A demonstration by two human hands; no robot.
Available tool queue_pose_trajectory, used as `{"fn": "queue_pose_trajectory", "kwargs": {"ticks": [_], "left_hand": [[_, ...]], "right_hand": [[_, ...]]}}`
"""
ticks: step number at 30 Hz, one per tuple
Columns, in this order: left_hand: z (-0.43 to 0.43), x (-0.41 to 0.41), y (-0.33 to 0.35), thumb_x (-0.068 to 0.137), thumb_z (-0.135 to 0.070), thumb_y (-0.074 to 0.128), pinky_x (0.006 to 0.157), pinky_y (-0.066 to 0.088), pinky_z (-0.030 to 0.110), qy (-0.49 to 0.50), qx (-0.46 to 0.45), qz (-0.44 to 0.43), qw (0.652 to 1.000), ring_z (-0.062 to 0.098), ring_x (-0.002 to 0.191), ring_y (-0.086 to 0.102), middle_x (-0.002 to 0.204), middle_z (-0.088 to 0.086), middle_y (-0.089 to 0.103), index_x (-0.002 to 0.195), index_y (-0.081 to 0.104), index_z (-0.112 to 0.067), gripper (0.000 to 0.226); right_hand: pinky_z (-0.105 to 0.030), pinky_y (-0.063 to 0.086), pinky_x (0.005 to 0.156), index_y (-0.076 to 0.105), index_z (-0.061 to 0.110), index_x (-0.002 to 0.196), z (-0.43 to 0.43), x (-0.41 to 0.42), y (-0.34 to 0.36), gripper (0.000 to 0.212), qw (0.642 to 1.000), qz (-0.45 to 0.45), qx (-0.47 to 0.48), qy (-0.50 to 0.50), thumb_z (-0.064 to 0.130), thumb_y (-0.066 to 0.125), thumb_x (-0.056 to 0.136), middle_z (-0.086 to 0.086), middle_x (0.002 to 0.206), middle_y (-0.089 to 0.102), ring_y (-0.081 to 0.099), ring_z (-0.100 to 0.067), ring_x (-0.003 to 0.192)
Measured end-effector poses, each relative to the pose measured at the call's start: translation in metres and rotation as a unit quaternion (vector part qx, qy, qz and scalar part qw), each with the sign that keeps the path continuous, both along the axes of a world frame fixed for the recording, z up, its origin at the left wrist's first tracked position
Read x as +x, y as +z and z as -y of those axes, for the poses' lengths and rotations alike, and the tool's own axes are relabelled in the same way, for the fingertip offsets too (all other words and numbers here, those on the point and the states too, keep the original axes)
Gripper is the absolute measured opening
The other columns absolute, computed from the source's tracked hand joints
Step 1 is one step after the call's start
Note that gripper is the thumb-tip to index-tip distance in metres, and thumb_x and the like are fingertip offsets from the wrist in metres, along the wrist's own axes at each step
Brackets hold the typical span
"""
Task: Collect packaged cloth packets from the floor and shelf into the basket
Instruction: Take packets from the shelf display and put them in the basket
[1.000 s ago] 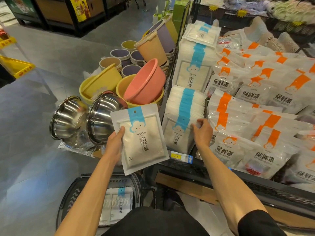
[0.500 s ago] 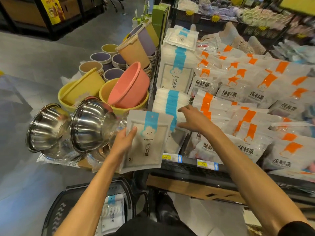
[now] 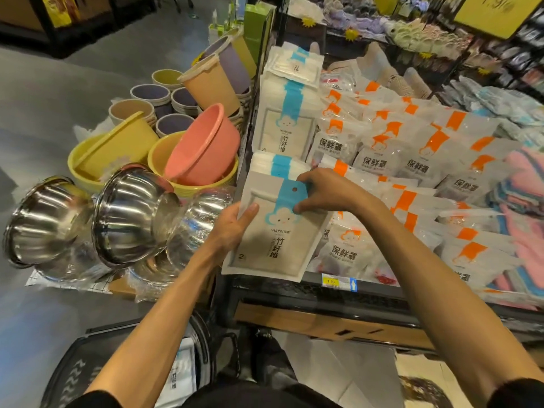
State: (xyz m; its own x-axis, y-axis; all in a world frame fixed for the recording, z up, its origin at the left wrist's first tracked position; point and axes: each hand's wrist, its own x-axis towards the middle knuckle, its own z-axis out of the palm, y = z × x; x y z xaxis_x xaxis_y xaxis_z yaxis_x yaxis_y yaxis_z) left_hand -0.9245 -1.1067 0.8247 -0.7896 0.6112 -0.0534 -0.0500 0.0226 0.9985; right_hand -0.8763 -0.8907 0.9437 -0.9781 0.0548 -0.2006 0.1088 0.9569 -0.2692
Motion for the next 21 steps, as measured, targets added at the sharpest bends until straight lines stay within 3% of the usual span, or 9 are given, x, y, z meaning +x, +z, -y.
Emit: {"fn": "queue_pose_trajectory", "kwargs": {"ticks": [3,6,8,10,12,15,18,21], "left_hand": [[-0.007,-0.002,-0.003,0.098,-0.047,0.053,0.083,0.055,0.062,-0.001,0.018,0.007,1.000,0.049,0.096,0.064,0.103,0.030,0.067,0.107,0.059,0.006,0.054],[-0.013,-0.004,-0.007,0.094,-0.057,0.058,0.083,0.053,0.065,-0.005,0.026,0.011,1.000,0.050,0.097,0.064,0.105,0.030,0.066,0.110,0.058,0.007,0.066],[-0.019,-0.007,-0.009,0.094,-0.054,0.060,0.085,0.055,0.063,0.015,0.037,0.018,0.999,0.045,0.097,0.067,0.107,0.028,0.068,0.112,0.059,0.006,0.063],[-0.025,-0.011,-0.012,0.095,-0.046,0.060,0.080,0.057,0.053,0.055,0.064,0.027,0.996,0.033,0.091,0.070,0.103,0.020,0.071,0.112,0.059,0.006,0.055],[-0.026,-0.016,-0.019,0.096,-0.039,0.061,0.075,0.057,0.035,0.105,0.086,0.028,0.990,0.022,0.092,0.069,0.098,0.005,0.073,0.114,0.062,0.001,0.044],[-0.022,-0.021,-0.054,0.096,-0.037,0.065,0.085,0.055,0.026,0.163,-0.024,-0.023,0.986,0.019,0.105,0.065,0.107,-0.005,0.068,0.125,0.060,-0.012,0.038],[-0.014,-0.021,-0.099,0.093,-0.046,0.065,0.105,0.046,0.040,0.158,-0.175,-0.095,0.967,0.020,0.125,0.053,0.134,0.003,0.056,0.143,0.045,-0.016,0.061],[-0.007,-0.016,-0.135,0.094,-0.055,0.059,0.116,0.033,0.049,0.104,-0.323,-0.162,0.927,0.029,0.147,0.030,0.161,0.010,0.031,0.159,0.019,-0.015,0.086]], "right_hand": [[-0.033,0.051,0.064,0.070,0.024,0.091,-0.007,-0.002,0.005,0.027,0.999,0.025,-0.027,-0.019,0.037,0.086,0.073,0.007,0.091,0.071,0.065,-0.014,0.081],[-0.031,0.052,0.066,0.075,0.019,0.094,-0.012,-0.007,0.009,0.029,0.998,0.055,-0.031,-0.024,0.035,0.087,0.073,0.007,0.089,0.073,0.067,-0.013,0.079],[-0.029,0.049,0.063,0.077,0.016,0.093,-0.015,-0.012,0.009,0.030,0.999,0.035,-0.017,-0.025,0.035,0.087,0.072,0.004,0.085,0.073,0.064,-0.014,0.073],[-0.035,0.056,0.067,0.078,0.015,0.097,-0.019,-0.017,0.007,0.034,0.999,0.000,-0.012,-0.043,0.036,0.087,0.072,0.000,0.089,0.074,0.067,-0.017,0.078],[-0.048,0.059,0.074,0.078,0.015,0.096,-0.026,-0.024,0.004,0.035,0.998,-0.023,-0.004,-0.058,0.038,0.087,0.071,-0.005,0.092,0.075,0.069,-0.024,0.084],[-0.049,0.058,0.074,0.077,0.015,0.094,-0.033,-0.031,-0.003,0.035,0.997,-0.029,0.017,-0.063,0.040,0.086,0.071,-0.006,0.089,0.074,0.067,-0.025,0.083],[-0.038,0.051,0.065,0.076,0.015,0.095,-0.036,-0.036,-0.017,0.035,0.995,-0.031,0.064,-0.066,0.041,0.083,0.074,-0.006,0.084,0.069,0.062,-0.025,0.080],[-0.032,0.040,0.055,0.075,0.012,0.092,-0.035,-0.041,-0.038,0.036,0.995,-0.022,0.057,-0.076,0.042,0.082,0.075,-0.004,0.077,0.064,0.059,-0.023,0.076]]}}
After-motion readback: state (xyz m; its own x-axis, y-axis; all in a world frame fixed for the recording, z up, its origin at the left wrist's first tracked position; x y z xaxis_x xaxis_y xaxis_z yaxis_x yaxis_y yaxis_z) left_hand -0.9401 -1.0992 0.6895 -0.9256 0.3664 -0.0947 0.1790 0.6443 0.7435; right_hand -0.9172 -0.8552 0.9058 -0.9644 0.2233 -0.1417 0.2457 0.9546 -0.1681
